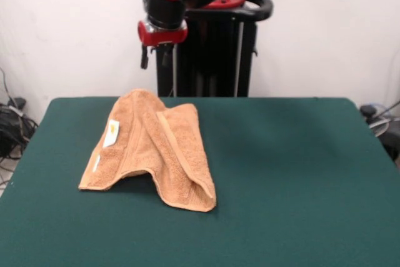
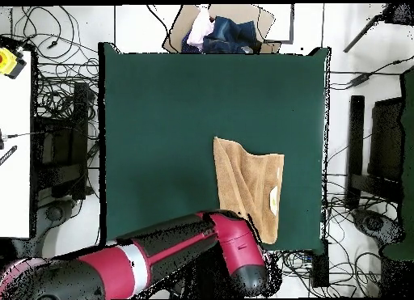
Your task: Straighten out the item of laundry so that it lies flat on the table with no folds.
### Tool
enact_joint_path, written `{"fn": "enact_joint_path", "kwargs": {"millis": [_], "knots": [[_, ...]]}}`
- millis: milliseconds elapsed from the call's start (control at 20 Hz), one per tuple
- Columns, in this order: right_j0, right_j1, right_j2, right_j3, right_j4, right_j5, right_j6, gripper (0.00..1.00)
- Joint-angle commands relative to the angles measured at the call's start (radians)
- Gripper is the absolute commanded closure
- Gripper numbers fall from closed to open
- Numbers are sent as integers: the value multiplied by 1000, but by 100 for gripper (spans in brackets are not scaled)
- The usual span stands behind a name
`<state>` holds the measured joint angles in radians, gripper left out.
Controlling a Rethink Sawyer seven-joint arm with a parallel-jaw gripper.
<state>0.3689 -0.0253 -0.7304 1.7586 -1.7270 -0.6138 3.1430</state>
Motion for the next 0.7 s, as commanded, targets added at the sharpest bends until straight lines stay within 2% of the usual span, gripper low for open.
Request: {"fn": "enact_joint_path", "kwargs": {"millis": [50, 700], "knots": [[-10, 48, 183, -175, 80, 59, 233, 0], [29, 78, 208, -266, 116, 127, 262, 0]]}}
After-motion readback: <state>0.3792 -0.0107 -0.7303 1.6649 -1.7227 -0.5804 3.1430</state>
